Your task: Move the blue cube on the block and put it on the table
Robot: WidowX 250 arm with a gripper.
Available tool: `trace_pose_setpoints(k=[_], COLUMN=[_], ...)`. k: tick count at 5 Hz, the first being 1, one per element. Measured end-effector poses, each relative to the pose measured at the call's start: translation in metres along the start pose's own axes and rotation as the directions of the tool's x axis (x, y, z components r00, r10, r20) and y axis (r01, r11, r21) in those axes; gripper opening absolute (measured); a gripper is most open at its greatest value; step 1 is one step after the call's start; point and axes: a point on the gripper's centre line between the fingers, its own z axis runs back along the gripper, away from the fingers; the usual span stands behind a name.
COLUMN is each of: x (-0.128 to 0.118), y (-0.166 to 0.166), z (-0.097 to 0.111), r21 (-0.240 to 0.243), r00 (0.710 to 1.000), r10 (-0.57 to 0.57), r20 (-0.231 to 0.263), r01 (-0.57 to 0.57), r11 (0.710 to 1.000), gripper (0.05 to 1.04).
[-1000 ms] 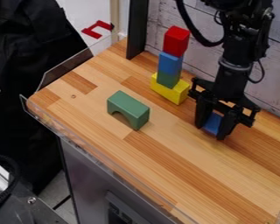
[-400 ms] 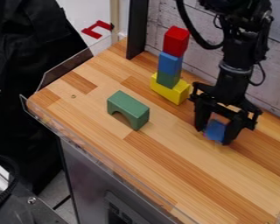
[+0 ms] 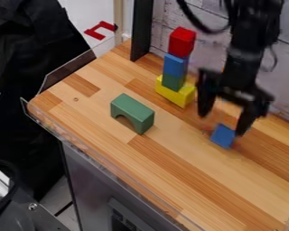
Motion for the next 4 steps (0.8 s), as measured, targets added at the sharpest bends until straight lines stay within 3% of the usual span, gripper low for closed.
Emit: trace_pose_setpoints(k=[1,2,4], x=[-0.006,-0.003,0.007], y=[0.004,0.010,0.028], z=[0.052,0.100,0.125], r21=[-0.039,-0.109,-0.024], r00=[0.982,0.955,0.959], r10=[0.017,0.039,-0.013], r20=[0.186,0.295,0.283], r01=[-0.009,-0.007,0.021], r11=[0.999,0.994,0.999], gripper=[1.000,1.000,1.000])
